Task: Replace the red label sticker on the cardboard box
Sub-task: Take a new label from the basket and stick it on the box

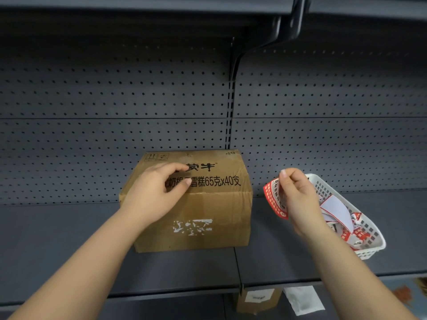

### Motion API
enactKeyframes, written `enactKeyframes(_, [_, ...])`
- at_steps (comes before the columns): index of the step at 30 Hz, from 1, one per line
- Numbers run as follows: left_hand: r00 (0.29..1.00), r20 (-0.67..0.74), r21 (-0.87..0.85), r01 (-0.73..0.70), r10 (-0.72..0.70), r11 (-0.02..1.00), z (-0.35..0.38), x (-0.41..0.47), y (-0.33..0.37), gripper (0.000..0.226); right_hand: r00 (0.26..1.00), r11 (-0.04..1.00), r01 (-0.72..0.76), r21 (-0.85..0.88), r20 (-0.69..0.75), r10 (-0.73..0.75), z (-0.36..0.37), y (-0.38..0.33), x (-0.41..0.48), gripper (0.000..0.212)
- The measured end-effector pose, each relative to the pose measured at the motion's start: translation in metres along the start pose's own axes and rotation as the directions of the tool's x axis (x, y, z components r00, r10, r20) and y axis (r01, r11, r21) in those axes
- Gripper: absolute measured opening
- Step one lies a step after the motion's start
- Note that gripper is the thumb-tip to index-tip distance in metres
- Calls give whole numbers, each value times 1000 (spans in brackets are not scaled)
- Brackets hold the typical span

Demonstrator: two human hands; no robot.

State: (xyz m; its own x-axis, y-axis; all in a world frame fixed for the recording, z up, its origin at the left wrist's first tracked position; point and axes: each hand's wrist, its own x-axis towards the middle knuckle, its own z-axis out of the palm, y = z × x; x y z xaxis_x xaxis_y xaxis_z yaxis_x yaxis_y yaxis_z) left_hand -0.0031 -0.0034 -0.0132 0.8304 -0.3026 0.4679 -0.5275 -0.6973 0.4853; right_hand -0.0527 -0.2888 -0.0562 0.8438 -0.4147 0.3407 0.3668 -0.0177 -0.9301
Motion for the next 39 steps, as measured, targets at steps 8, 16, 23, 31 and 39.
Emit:
enactKeyframes(8, [995,94,-370,21,15,929,4,-56,12,24,958,943,168,-287,272,-88,41,-25,-44,12])
enactKeyframes(16, [987,160,-462,62,15,885,24,-82,13,24,884,908,244,-340,463,-64,85,-6,-73,4])
enactKeyframes(23, [979,164,-519,190,-121,834,37,-95,-6,22,868,934,137,-329,495,47,98,13,-93,7])
enactKeyframes(31, [958,178,-531,286,-225,798,46,-106,-22,22,880,926,51,-375,454,136,87,24,-92,15])
enactKeyframes(39, [932,148,-587,351,-330,729,45,-100,-37,22,894,883,6,-469,398,205,71,33,-86,26])
